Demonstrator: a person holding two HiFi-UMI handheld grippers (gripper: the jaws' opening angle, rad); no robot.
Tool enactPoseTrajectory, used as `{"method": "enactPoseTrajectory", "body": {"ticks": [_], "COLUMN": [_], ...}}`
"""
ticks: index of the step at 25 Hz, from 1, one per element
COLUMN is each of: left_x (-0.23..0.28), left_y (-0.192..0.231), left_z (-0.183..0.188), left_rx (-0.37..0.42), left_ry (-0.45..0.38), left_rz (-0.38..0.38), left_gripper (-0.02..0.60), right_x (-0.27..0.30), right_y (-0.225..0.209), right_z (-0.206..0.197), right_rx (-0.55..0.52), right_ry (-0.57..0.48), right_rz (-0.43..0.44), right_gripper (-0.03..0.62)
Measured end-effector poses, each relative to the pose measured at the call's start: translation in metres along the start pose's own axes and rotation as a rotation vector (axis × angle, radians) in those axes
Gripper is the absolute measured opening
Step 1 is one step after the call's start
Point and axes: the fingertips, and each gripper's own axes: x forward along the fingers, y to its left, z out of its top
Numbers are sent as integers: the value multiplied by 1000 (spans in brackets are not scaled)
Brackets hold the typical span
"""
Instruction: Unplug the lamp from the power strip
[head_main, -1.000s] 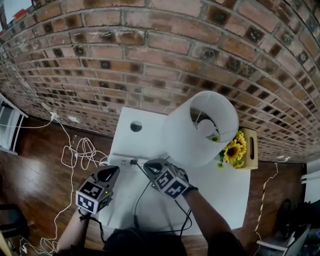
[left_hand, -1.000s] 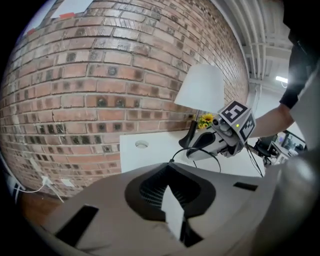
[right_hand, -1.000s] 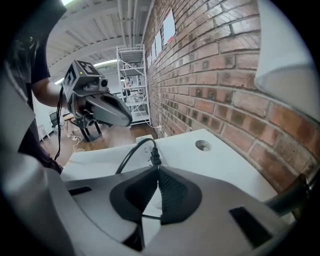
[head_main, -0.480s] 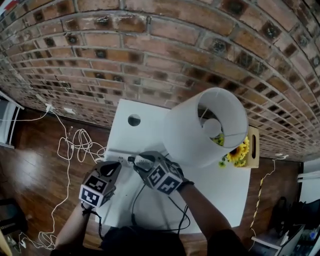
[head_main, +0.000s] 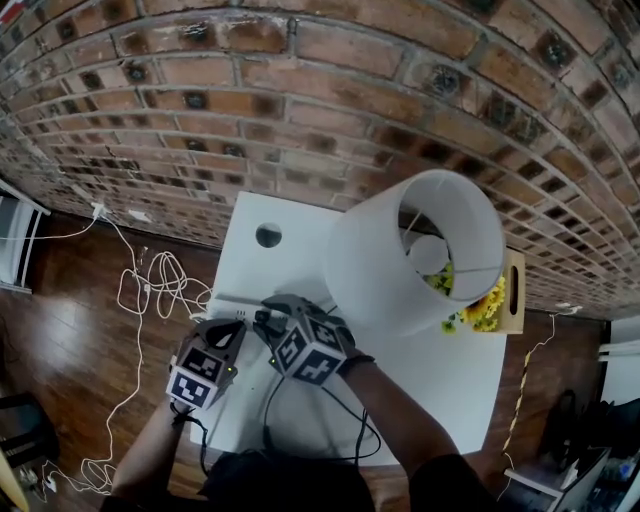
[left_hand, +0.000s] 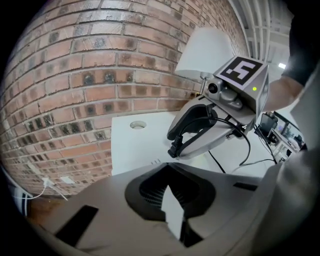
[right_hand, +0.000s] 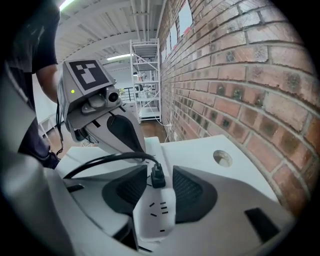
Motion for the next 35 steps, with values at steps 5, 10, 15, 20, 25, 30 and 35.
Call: {"method": "enactPoseTrajectory", "body": {"ticks": [5,10,15,20,25,30,35], "left_x": [1,2,2,4,5,5,5], "left_y": [0,0,1,-1,-3,-3,-2], "left_z": [-1,1,-3,-2,-1,-1,-3], "left_rx": [-33,16,-6,43,36,24,41], "left_ry": [-12,-3,8,37,46,65,64], "left_rz": [-11,-6,-11,-22,-18,-13,-11], "left_gripper": [16,17,18,18,20,20,20], "right_x": [6,8,10,8,6,2,0], "right_y": [3,3,2,-1,1,-3,-4], "right_z": [-1,-2,-2,-2,-3,-1,0], "right_rx": [-23,-13,31,107,153,285,317], "right_ry": [19,32,32,-10,-22,-66,-77], "right_rz": [4,2,15,7,33,53,35], "right_gripper": [96,64,67,74,71,68,68]}}
